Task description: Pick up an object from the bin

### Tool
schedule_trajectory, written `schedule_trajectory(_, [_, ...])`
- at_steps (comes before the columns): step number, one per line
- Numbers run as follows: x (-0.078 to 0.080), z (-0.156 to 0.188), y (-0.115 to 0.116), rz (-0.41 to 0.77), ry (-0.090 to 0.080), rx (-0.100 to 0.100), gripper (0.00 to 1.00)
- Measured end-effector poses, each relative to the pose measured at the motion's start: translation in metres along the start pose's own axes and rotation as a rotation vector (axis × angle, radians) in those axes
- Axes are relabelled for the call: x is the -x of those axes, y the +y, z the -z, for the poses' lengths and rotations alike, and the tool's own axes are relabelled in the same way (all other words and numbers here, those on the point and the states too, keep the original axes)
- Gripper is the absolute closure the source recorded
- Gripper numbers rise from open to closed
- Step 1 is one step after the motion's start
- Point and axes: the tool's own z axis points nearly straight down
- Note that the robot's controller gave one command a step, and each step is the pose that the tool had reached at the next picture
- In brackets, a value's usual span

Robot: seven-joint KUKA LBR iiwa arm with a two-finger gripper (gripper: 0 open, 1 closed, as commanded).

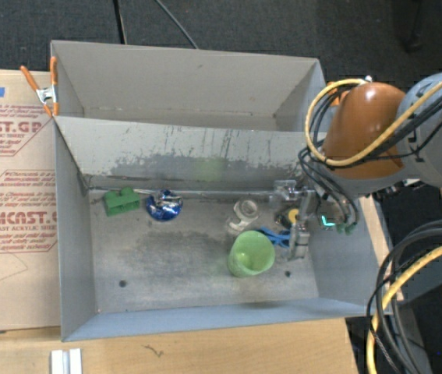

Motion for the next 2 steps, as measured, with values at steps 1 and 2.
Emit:
schedule_trajectory(1, [-0.0044,-0.0724,0.0193,-0.243,-0.01,-0.001,0.0])
schedule_trajectory(2, [-0.0051,-0.0734,0.0203,-0.242,-0.008,0.0,1.0])
